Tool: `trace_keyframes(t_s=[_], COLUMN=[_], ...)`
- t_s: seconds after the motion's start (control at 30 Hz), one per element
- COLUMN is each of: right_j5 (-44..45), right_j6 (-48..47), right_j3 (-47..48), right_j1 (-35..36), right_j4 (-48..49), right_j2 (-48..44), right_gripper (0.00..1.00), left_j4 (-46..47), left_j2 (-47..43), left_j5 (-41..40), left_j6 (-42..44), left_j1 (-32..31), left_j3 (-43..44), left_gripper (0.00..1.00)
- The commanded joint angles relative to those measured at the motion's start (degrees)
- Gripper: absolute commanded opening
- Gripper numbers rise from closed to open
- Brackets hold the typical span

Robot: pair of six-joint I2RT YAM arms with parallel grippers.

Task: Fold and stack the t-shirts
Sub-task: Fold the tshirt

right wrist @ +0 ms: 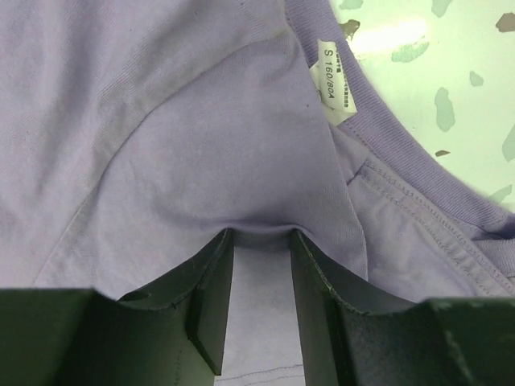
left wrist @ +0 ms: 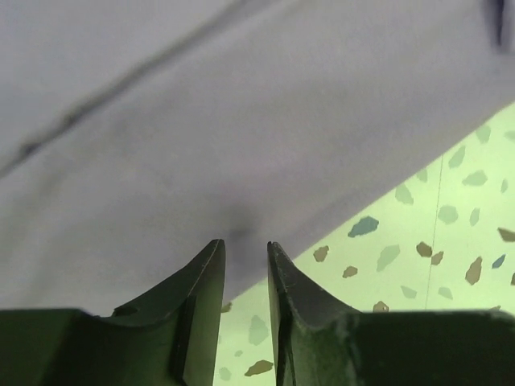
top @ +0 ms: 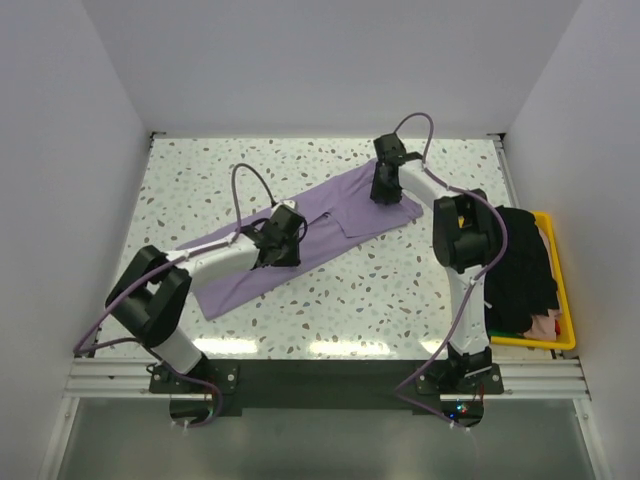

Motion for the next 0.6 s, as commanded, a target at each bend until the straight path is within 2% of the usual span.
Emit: trace_keyframes(t_s=[0.0,0.1,0.2,0.4,0.5,0.57], right_j5=[1.4,0.6,-1.1,3.8,4.0,3.3], right_j6=[-4.0,-4.6,-3.6,-2.2,-1.0,-0.7], right_j3=[5.1,8.4,5.8,-3.8,-9.8,-10.8], right_j1=[-0.4,-0.5,-0.4,1.8,2.0,2.0], right_j4=[-3.2,-5.4,-2.4,-1.9,1.8,2.8], right_j2=[2.9,4.2,0.7,-7.8,-12.2,-12.6], right_gripper=[0.40,0.40,0.45,0.60,0.69,0.69], left_j4=[-5.9,-9.3,-10.0,-7.6,-6.7,-6.0], left_j2=[-5.6,-7.5,-8.4,-9.6,-8.6,-7.8], left_j5=[-6.3,-11.3,-14.0,-13.0,-11.9,-11.0], left_j6=[3.2,4.6,4.5,3.9,3.0,2.6], left_j1=[4.1,5.8,7.0,10.2,10.2,10.2], left_j3=[4.8,4.1,1.9,-4.2,-6.0,-6.7], left_gripper=[0.33,0.35,0.36,0.32,0.31,0.29])
